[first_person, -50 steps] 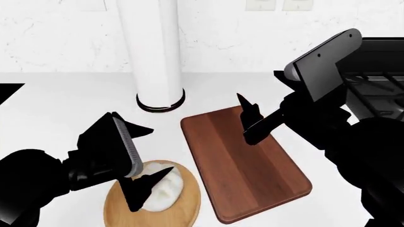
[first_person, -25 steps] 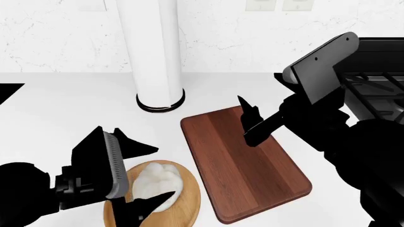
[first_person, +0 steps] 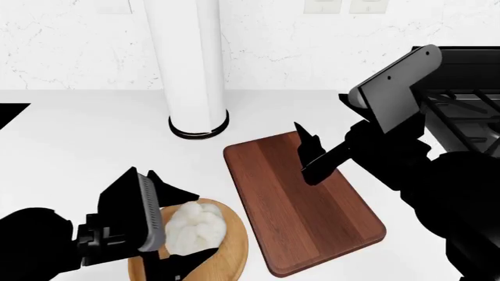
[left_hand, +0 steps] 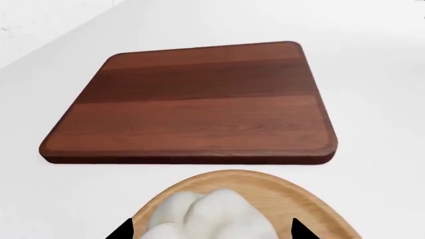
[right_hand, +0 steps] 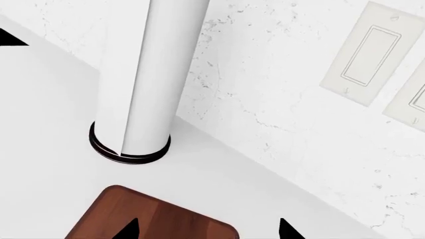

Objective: Pick the dumpling from the plate and place it on the cutting board. Then pick the condiment bottle from the cabinet and place it next to the cutting board.

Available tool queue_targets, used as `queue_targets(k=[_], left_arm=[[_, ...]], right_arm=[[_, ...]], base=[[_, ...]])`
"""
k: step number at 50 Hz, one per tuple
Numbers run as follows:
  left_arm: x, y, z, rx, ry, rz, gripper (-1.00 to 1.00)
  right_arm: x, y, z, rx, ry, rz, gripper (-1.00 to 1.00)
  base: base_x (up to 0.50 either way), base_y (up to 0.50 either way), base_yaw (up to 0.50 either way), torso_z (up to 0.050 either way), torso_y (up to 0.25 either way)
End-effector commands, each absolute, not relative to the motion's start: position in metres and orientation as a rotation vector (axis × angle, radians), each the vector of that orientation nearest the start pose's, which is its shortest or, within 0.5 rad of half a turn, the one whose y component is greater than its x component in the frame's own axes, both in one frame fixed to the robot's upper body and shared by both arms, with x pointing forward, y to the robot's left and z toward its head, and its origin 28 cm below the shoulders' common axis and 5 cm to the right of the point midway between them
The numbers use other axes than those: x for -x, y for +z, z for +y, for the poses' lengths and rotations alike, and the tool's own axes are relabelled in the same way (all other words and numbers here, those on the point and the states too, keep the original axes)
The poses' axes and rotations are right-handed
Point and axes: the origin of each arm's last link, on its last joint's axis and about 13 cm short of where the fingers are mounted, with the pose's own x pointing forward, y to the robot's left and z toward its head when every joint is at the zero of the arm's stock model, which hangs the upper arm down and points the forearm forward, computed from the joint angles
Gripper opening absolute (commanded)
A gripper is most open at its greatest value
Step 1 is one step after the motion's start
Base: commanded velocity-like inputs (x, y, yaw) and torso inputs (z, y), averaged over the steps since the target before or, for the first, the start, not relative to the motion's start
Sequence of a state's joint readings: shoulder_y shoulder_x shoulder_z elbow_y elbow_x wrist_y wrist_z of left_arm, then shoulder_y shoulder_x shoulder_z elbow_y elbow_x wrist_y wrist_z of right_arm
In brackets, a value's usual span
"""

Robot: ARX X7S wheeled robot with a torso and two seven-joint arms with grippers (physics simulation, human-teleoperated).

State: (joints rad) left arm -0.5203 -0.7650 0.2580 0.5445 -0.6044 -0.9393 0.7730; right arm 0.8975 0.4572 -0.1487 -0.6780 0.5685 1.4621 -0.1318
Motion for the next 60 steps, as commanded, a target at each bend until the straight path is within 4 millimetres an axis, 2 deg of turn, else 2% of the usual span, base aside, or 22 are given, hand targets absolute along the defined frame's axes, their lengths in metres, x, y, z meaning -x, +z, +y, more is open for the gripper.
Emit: queue_targets(k=[1, 6, 7, 21, 30, 38, 48, 60], left_arm=[[-0.243, 0.178, 0.287, -0.351, -1.106, 0.338, 1.00], [-0.244, 0.176, 0.285, -0.358, -1.105, 0.345, 1.00], [-0.244, 0.175, 0.285, -0.360, -1.104, 0.345, -1.00], [-0.245, 0.178, 0.284, -0.345, -1.076, 0.300, -1.00], [-0.246, 0.196, 0.277, -0.314, -1.031, 0.179, -1.00], [-0.251, 0.212, 0.268, -0.330, -1.006, 0.105, -1.00], [-0.272, 0.229, 0.233, -0.404, -1.032, 0.040, -1.00], [-0.300, 0.247, 0.187, -0.457, -1.049, -0.001, -1.00]], right_arm=[[-0.250, 0.258, -0.135, 0.360, 0.447, 0.057, 1.00], [-0.249, 0.259, -0.135, 0.360, 0.448, 0.056, 1.00], [-0.249, 0.259, -0.135, 0.360, 0.448, 0.056, 1.00], [-0.249, 0.258, -0.135, 0.355, 0.449, 0.056, 1.00], [-0.248, 0.260, -0.136, 0.348, 0.437, 0.046, 1.00], [-0.243, 0.271, -0.141, 0.327, 0.392, -0.003, 1.00], [-0.236, 0.291, -0.147, 0.302, 0.295, -0.102, 1.00], [-0.230, 0.291, -0.155, 0.282, 0.259, -0.129, 1.00]], base=[[0.00, 0.00, 0.00, 0.000, 0.000], [0.00, 0.00, 0.00, 0.000, 0.000], [0.00, 0.00, 0.00, 0.000, 0.000], [0.00, 0.00, 0.00, 0.000, 0.000], [0.00, 0.00, 0.00, 0.000, 0.000], [0.00, 0.00, 0.00, 0.000, 0.000], [0.00, 0.00, 0.00, 0.000, 0.000], [0.00, 0.00, 0.00, 0.000, 0.000]])
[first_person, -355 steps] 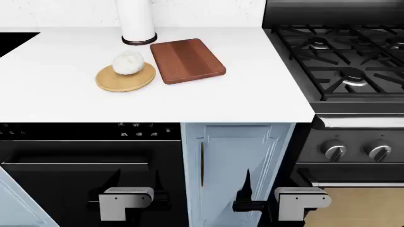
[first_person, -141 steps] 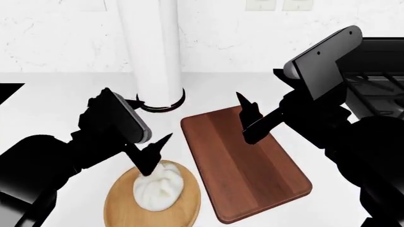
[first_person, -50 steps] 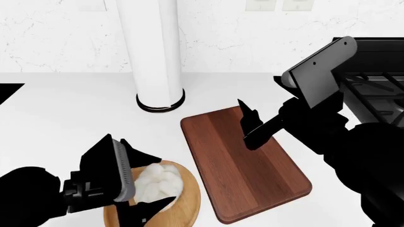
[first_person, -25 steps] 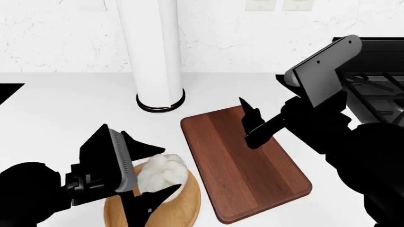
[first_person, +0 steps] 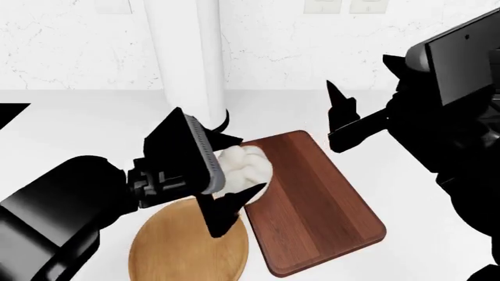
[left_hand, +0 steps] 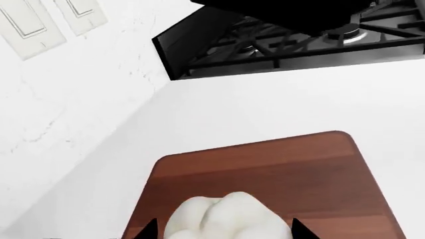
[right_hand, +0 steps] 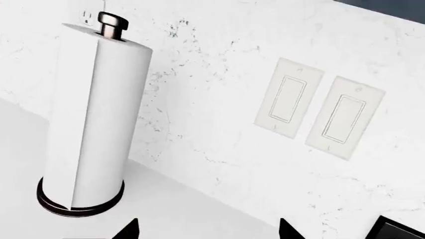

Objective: Pick the dumpling from the plate and place it on the cutting board. Then pick the condiment bottle from the cabinet and place it next to the cutting board.

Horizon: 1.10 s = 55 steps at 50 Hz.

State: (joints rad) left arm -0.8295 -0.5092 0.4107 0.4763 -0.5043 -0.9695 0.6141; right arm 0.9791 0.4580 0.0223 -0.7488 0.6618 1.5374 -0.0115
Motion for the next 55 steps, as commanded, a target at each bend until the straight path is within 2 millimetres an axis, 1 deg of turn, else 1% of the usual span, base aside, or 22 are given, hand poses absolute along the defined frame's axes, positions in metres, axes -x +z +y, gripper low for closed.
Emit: queue_targets(k=[1, 6, 12, 18, 23, 32, 33, 40, 46, 50, 55], left_arm=[[-0.302, 0.248, 0.184, -0.460, -1.047, -0.004, -1.00], [-0.312, 0.244, 0.161, -0.476, -1.043, -0.015, -1.00], [-0.317, 0.231, 0.144, -0.521, -1.070, -0.003, -1.00], [-0.320, 0.220, 0.135, -0.555, -1.095, 0.017, -1.00], [-0.319, 0.216, 0.129, -0.559, -1.113, 0.017, -1.00], [-0.323, 0.210, 0.129, -0.599, -1.103, 0.035, -1.00], [-0.324, 0.209, 0.130, -0.610, -1.098, 0.035, 1.00], [-0.325, 0.208, 0.132, -0.652, -1.087, 0.038, 1.00], [-0.324, 0.212, 0.135, -0.642, -1.082, 0.026, 1.00], [-0.321, 0.223, 0.142, -0.583, -1.095, 0.001, 1.00], [-0.315, 0.246, 0.156, -0.434, -1.144, -0.031, 1.00]], right_arm=[[-0.230, 0.291, -0.156, 0.281, 0.258, -0.130, 1.00], [-0.228, 0.289, -0.158, 0.278, 0.255, -0.133, 1.00], [-0.226, 0.287, -0.159, 0.278, 0.253, -0.130, 1.00], [-0.226, 0.285, -0.159, 0.279, 0.256, -0.123, 1.00], [-0.225, 0.284, -0.160, 0.279, 0.255, -0.118, 1.00], [-0.225, 0.279, -0.161, 0.278, 0.255, -0.110, 1.00], [-0.224, 0.278, -0.161, 0.277, 0.255, -0.109, 1.00], [-0.223, 0.276, -0.163, 0.275, 0.253, -0.105, 1.00], [-0.223, 0.276, -0.163, 0.273, 0.251, -0.105, 1.00], [-0.223, 0.277, -0.163, 0.274, 0.249, -0.106, 1.00], [-0.225, 0.278, -0.164, 0.272, 0.241, -0.106, 1.00]], base=[[0.00, 0.00, 0.00, 0.000, 0.000], [0.00, 0.00, 0.00, 0.000, 0.000], [0.00, 0.00, 0.00, 0.000, 0.000], [0.00, 0.00, 0.00, 0.000, 0.000], [0.00, 0.00, 0.00, 0.000, 0.000], [0.00, 0.00, 0.00, 0.000, 0.000], [0.00, 0.00, 0.00, 0.000, 0.000], [0.00, 0.00, 0.00, 0.000, 0.000], [0.00, 0.00, 0.00, 0.000, 0.000], [0.00, 0.00, 0.00, 0.000, 0.000], [0.00, 0.00, 0.00, 0.000, 0.000]])
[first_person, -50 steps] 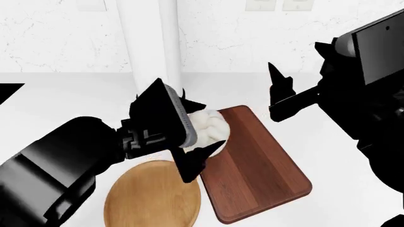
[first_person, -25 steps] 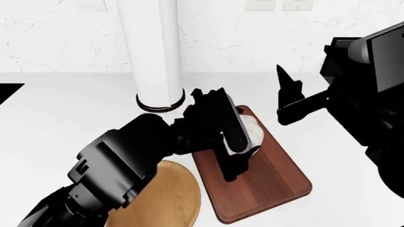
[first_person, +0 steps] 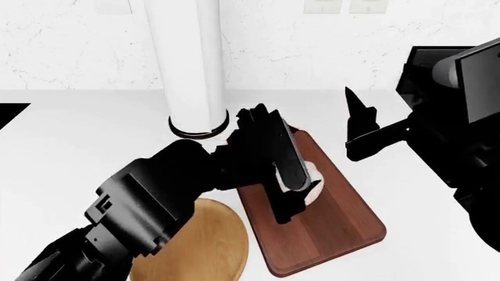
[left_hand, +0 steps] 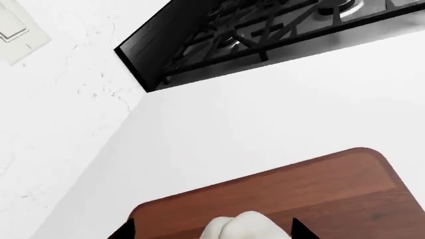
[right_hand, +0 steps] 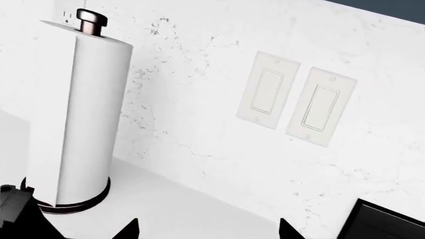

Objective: Pick the dumpling from the plate and place it on the cutting board. Then pick the condiment bottle from the cabinet and place it next to the cutting board.

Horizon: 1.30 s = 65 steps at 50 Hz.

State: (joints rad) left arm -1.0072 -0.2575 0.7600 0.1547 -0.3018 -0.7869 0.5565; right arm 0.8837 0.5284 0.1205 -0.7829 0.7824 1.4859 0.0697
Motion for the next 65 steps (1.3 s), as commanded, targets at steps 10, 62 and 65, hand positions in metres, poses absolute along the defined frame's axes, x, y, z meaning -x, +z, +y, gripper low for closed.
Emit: queue_targets(k=[10, 62, 65], left_arm=[[-0.308, 0.262, 0.191, -0.333, -1.054, -0.084, 1.00], [-0.222, 0.224, 0.262, -0.015, -0.311, -0.336, 1.00], [-0.223, 0.223, 0.262, -0.010, -0.319, -0.335, 1.00]], right_arm=[[-0.225, 0.280, -0.164, 0.265, 0.225, -0.115, 1.00], [-0.178, 0.404, -0.081, 0.271, 0.147, -0.621, 1.00], [-0.184, 0.419, -0.076, 0.262, 0.150, -0.638, 1.00]], base=[[0.00, 0.00, 0.00, 0.000, 0.000], [0.00, 0.00, 0.00, 0.000, 0.000], [0.00, 0.00, 0.00, 0.000, 0.000]])
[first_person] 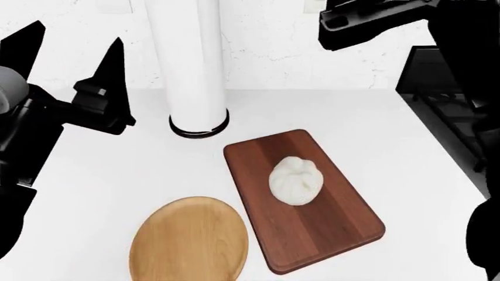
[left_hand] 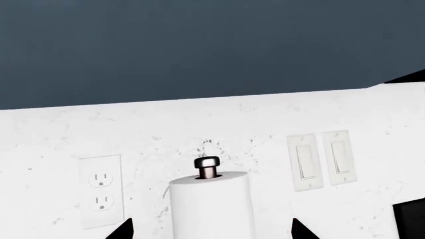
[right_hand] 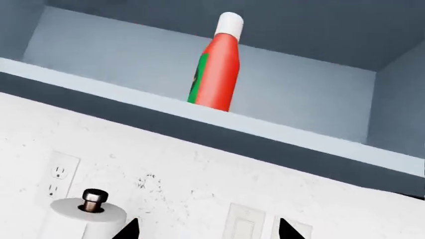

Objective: Pick the dumpling from the plate and place it on the cutting board. Then pick the condiment bottle from the cabinet and place it next to the cutting board.

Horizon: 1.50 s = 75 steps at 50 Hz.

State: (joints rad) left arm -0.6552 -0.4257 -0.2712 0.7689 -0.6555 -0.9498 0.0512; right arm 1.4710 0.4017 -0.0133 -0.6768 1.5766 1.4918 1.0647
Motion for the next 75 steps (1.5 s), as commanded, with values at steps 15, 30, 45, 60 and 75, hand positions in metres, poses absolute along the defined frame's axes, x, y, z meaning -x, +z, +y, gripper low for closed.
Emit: queue_targets(k=[15, 30, 45, 60, 75], left_arm=[[-0.216, 0.226, 0.263, 0.012, -0.332, -0.362, 1.00], [-0.218, 0.221, 0.258, 0.014, -0.381, -0.354, 1.00], [-0.216, 0.210, 0.257, 0.022, -0.409, -0.358, 1.00], [-0.217, 0.210, 0.258, 0.034, -0.427, -0.359, 1.00], [-0.219, 0.208, 0.258, 0.046, -0.451, -0.358, 1.00]], right_arm=[[-0.211, 0.547, -0.074, 0.181, -0.017, -0.721, 1.00], [-0.265, 0.594, -0.073, -0.001, 0.052, -0.485, 1.00], [-0.289, 0.573, -0.060, -0.101, 0.201, -0.286, 1.00], [-0.296, 0.567, -0.057, -0.149, 0.262, -0.252, 1.00], [-0.313, 0.552, -0.058, -0.110, 0.201, -0.191, 1.00]], base=[[0.00, 0.00, 0.00, 0.000, 0.000], [0.00, 0.00, 0.00, 0.000, 0.000], [0.00, 0.00, 0.00, 0.000, 0.000], [0.00, 0.00, 0.00, 0.000, 0.000], [0.00, 0.00, 0.00, 0.000, 0.000]])
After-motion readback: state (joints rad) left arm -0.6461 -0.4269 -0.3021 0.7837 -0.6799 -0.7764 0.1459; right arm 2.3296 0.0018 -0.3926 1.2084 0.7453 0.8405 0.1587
